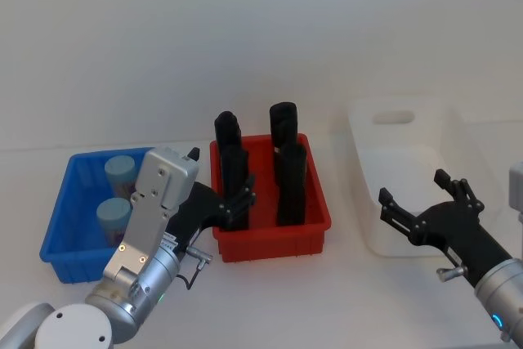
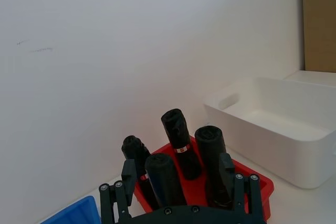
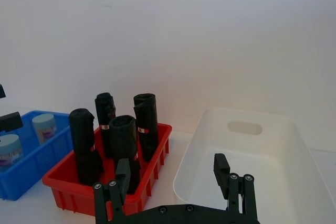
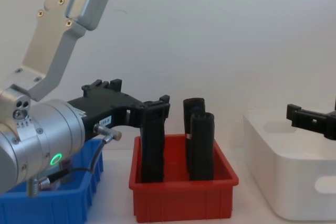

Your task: Pick the cotton swabs from the blue box and place them into the white box.

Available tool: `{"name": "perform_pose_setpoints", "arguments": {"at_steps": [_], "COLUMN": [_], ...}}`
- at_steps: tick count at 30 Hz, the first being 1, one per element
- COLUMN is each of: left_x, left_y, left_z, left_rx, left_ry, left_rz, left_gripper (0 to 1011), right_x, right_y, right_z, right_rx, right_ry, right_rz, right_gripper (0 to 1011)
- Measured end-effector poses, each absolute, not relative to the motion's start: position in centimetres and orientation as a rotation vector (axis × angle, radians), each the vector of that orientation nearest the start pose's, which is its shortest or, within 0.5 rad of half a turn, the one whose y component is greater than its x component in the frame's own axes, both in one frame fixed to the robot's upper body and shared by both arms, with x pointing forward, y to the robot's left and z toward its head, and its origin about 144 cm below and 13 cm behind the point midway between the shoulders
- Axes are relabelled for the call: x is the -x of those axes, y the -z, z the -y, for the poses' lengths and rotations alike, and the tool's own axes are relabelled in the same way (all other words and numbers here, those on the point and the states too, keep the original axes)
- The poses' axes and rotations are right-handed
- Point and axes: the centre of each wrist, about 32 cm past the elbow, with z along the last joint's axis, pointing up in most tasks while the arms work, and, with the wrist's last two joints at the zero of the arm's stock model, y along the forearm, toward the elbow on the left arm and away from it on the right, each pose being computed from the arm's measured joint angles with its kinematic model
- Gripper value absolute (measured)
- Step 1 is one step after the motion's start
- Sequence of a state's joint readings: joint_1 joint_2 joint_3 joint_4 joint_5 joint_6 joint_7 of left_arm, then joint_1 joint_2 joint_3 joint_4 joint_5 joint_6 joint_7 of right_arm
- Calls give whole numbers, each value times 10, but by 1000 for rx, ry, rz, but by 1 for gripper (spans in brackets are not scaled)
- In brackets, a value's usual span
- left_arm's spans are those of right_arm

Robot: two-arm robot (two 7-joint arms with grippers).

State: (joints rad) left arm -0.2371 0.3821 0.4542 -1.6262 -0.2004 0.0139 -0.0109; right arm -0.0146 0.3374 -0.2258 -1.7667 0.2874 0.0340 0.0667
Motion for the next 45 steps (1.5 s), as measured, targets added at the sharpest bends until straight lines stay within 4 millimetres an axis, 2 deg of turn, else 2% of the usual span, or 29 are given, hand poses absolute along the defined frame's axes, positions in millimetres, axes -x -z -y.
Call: {"name": "perform_pose_setpoints", "arguments": {"at_steps": [45], "left_x": [-492], "left_y": [-1204], "left_z": [-198], "left_rx": [-61], "left_ry": [-1124], "left_rz": [268], "left_gripper": [1000], "right_x": [-443], "right_y": [-1189], "right_z": [237], "right_rx": [-26], "right_ry": [1230], "right_rz": [75], "right_gripper": [1002]}}
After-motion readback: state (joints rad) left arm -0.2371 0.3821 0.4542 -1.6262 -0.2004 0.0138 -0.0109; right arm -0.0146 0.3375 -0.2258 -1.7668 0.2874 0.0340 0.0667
